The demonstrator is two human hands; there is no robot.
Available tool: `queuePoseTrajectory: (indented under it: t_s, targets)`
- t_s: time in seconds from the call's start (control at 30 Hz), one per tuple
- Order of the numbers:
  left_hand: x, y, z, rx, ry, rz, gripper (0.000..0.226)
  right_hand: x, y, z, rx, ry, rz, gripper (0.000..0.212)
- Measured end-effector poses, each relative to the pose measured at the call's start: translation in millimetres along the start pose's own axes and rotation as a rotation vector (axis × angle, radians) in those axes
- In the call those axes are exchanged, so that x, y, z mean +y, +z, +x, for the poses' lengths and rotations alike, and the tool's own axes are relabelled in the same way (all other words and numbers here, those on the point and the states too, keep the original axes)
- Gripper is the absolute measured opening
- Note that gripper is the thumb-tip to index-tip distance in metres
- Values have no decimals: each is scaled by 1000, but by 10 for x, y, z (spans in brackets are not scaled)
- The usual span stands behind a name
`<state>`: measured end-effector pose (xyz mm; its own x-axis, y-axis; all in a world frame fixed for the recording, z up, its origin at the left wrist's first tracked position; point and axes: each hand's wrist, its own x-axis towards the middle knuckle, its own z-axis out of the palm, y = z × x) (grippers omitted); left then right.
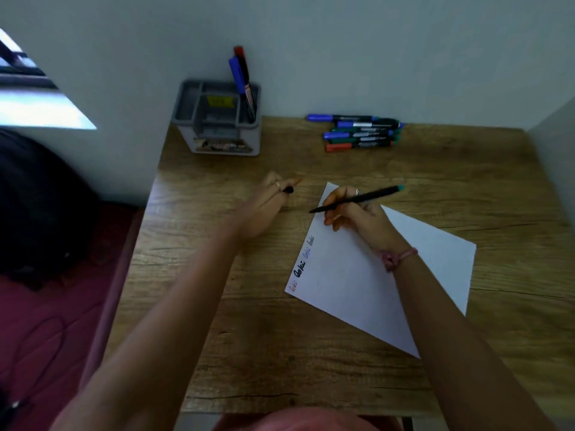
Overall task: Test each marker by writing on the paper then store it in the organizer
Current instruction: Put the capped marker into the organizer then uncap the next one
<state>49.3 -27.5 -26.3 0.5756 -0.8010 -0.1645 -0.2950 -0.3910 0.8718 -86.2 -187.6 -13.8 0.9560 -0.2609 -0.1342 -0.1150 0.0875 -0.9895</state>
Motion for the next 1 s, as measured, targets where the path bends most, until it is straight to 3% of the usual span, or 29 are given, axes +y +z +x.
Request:
queuePoseTrajectory:
  t_s: [0.13,0.3,0.57,0.73,0.87,1.0]
  targets:
    - [65,61,-240,30,-3,-3,36,-116,41,-129,102,-51,64,20]
    - [191,104,-470,133,30,-340,28,-258,49,-255,138,-104,100,7]
    - [345,79,-574,177,101,-353,18,-455,92,-360,107,-112,35,17]
    - [408,79,-628,156,135,-335,20,-486,73,-404,87,-127,-70,5]
    - [496,41,-664,126,153,-394,19,-566,107,-460,18,-198,-215,21]
    - [681,32,-672,238,115,-693,30,-600,190,-507,-21,-247,-116,21]
